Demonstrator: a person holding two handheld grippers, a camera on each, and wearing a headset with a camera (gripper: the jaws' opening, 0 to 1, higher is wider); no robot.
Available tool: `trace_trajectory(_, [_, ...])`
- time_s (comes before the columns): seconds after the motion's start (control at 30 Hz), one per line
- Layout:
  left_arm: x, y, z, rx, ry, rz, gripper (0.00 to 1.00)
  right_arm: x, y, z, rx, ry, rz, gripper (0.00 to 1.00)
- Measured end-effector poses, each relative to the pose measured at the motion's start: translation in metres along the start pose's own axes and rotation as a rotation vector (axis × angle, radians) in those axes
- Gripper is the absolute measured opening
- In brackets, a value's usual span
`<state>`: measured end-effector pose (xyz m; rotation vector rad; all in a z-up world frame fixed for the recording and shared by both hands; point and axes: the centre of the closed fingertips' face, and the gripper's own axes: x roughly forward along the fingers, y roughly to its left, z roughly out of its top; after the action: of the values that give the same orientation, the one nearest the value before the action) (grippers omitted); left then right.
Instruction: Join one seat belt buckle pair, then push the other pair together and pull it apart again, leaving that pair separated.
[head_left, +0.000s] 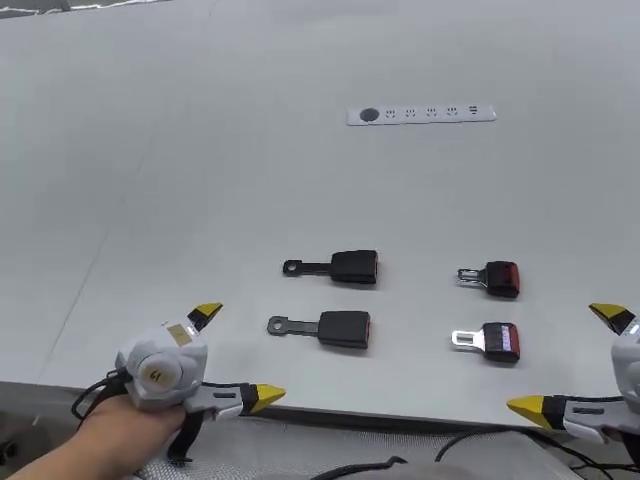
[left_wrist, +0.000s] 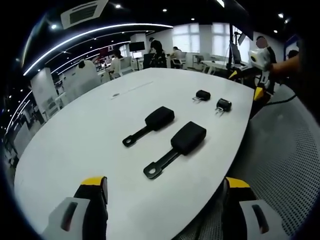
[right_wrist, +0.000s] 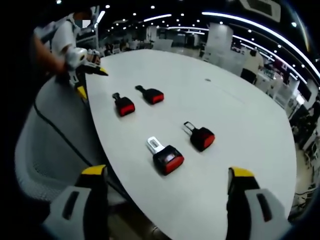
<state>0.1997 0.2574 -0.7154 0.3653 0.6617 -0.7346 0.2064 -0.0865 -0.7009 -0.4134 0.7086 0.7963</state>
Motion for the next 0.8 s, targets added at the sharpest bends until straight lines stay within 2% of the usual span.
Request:
trace_trajectory(0.03, [0.000, -0.002, 0.002, 0.024, -0.004, -0.005, 0.96, 0.001, 0.000, 0.000, -0.004, 0.000, 0.000, 1.00])
trace_trajectory(0.1, [-0.001, -0.001, 0.002, 0.031, -0.004, -0.005, 0.96, 0.002, -0.001, 0.001, -0.011, 0.001, 0.000, 1.00])
trace_trajectory(0.2, [-0.001, -0.003, -0.004, 0.032, 0.044, -0.018, 0.90, 0.003, -0.004, 0.004, -0.053, 0.005, -0.017, 0.98])
trace_trajectory(0.3, [-0.002, -0.007, 0.000, 0.062, 0.045, -0.033, 0.87, 0.003, -0.007, 0.010, -0.053, -0.007, -0.022, 0.97])
trace_trajectory(0.4, [-0.002, -0.006, 0.005, 0.095, 0.045, -0.039, 0.87, 0.005, -0.012, 0.010, -0.086, 0.010, -0.023, 0.95])
trace_trajectory(0.47, [-0.001, -0.002, 0.005, 0.144, 0.066, -0.042, 0.85, 0.006, -0.010, 0.007, -0.097, 0.037, 0.008, 0.88])
trace_trajectory(0.57, [0.004, 0.004, 0.010, 0.167, 0.082, -0.049, 0.85, 0.008, -0.011, 0.008, -0.123, 0.038, 0.023, 0.86])
trace_trajectory(0.63, [0.008, 0.009, 0.015, 0.209, 0.103, -0.049, 0.83, 0.011, -0.012, 0.009, -0.143, 0.041, 0.036, 0.83])
trace_trajectory(0.7, [0.012, 0.010, 0.021, 0.215, 0.096, -0.066, 0.80, 0.014, -0.011, 0.010, -0.170, 0.050, 0.060, 0.81])
trace_trajectory(0.8, [0.023, 0.006, 0.025, 0.240, 0.115, -0.113, 0.78, 0.018, -0.010, 0.011, -0.201, 0.060, 0.095, 0.77])
